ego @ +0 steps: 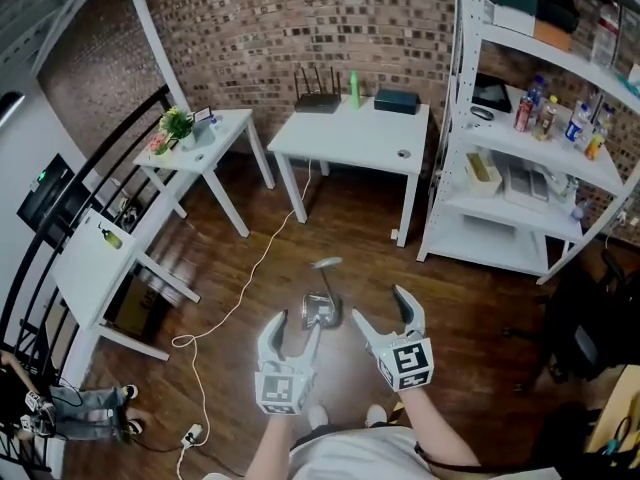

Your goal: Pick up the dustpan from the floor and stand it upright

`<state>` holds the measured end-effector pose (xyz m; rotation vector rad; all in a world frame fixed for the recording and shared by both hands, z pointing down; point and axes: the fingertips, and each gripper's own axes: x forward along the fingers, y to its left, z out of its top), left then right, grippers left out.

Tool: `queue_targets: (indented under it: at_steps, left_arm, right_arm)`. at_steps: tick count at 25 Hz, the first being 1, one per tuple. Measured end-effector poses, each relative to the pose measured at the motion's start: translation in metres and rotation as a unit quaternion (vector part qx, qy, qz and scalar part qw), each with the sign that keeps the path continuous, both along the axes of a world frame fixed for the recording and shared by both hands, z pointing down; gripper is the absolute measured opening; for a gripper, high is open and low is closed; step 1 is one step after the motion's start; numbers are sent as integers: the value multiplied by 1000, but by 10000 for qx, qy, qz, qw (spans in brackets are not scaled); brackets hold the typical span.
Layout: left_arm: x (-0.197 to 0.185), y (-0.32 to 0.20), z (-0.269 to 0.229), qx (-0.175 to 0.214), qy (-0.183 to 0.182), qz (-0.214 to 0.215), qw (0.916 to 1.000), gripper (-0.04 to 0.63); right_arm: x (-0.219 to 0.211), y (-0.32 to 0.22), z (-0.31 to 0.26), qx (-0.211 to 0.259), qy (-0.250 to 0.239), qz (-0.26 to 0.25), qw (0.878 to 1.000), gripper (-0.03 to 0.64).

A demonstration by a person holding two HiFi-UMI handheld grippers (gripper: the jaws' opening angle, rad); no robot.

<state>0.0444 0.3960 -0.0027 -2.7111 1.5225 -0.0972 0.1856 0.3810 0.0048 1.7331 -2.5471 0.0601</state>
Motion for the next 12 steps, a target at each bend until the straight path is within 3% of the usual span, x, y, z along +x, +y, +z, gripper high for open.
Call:
queue_targets:
  at_steps: [5, 10, 12]
  left_arm:
    - [-27, -3, -10, 72, 257, -67, 9996, 296]
    - [-84, -2, 15, 26, -7, -461, 9989, 298]
    - [-104, 0, 28, -128, 97, -605, 9980, 298]
  right_arm:
    - [-35, -4, -4, -10, 68, -97, 9999, 354]
    - [-102, -2, 12, -187, 214, -464, 9985, 354]
    - [-120, -2, 17, -253, 369, -624, 9970, 354]
